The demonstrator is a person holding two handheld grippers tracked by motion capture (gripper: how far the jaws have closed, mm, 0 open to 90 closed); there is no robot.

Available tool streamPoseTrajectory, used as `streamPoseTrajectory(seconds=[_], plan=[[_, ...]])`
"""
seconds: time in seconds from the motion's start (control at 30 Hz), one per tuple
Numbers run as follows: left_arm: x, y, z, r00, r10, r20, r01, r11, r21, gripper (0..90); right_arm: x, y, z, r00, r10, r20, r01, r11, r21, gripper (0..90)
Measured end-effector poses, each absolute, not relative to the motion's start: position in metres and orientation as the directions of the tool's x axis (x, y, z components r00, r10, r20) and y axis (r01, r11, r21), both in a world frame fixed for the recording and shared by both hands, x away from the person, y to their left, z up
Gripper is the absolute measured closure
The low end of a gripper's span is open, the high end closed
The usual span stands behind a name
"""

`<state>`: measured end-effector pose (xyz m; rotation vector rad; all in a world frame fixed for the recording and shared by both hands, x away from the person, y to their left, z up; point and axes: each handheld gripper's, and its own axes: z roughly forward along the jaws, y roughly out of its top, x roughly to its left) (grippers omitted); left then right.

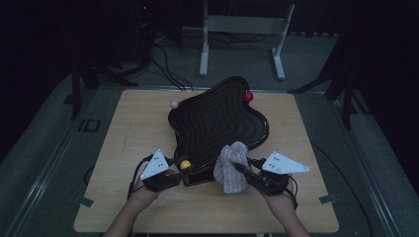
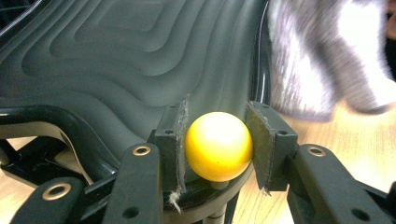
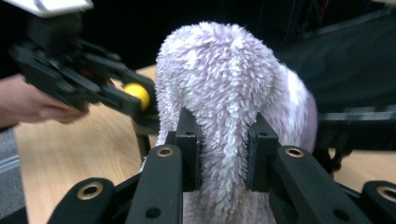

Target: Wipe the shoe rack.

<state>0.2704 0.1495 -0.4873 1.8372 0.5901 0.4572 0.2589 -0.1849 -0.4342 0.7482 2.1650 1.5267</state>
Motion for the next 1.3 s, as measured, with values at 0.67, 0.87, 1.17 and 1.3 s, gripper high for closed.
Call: streamPoseTrajectory(seconds=[0.67, 0.87, 1.17, 1.3], plan=[[0.271, 0.150, -0.486, 0.806, 0.591, 0.020, 0.182, -0.279, 0.943, 60.2, 0.267, -0.159, -0.467, -0.819, 0.573, -0.010, 0.241, 0.360, 0.901, 72.0], [0.271, 0.149, -0.487, 0.808, 0.588, 0.016, 0.182, -0.276, 0.944, 60.2, 0.267, -0.157, -0.464, -0.815, 0.580, -0.005, 0.231, 0.332, 0.914, 72.1], [0.271, 0.149, -0.487, 0.809, 0.587, 0.017, 0.181, -0.278, 0.943, 60.2, 0.265, -0.153, -0.458, -0.821, 0.571, -0.012, 0.223, 0.340, 0.914, 72.0], [0.271, 0.148, -0.487, 0.808, 0.589, 0.017, 0.182, -0.277, 0.943, 60.2, 0.267, -0.148, -0.467, -0.821, 0.571, -0.021, 0.214, 0.341, 0.915, 72.2]])
